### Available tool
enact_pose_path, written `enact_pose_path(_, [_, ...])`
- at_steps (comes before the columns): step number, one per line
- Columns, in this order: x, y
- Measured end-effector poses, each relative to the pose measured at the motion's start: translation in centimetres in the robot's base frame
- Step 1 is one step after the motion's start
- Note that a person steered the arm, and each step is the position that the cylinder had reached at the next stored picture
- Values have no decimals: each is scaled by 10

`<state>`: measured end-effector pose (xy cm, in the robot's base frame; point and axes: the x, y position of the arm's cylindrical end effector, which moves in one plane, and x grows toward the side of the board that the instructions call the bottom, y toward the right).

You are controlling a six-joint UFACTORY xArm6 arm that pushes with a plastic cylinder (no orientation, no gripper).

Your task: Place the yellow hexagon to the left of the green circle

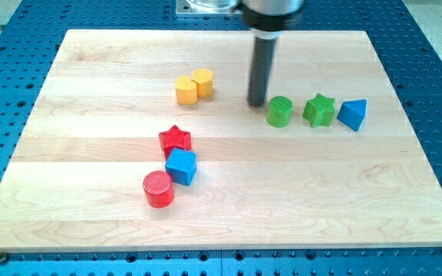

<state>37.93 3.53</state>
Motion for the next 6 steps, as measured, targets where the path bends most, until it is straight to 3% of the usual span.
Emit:
enact_pose_path(1, [-56,16])
enact_pose_path(2, [-65,-80])
enact_pose_path(3, [-44,-116])
enact_pose_path(4, [-14,-45])
enact_pose_path(5, [-13,-49])
enact_pose_path(6, [-44,-46])
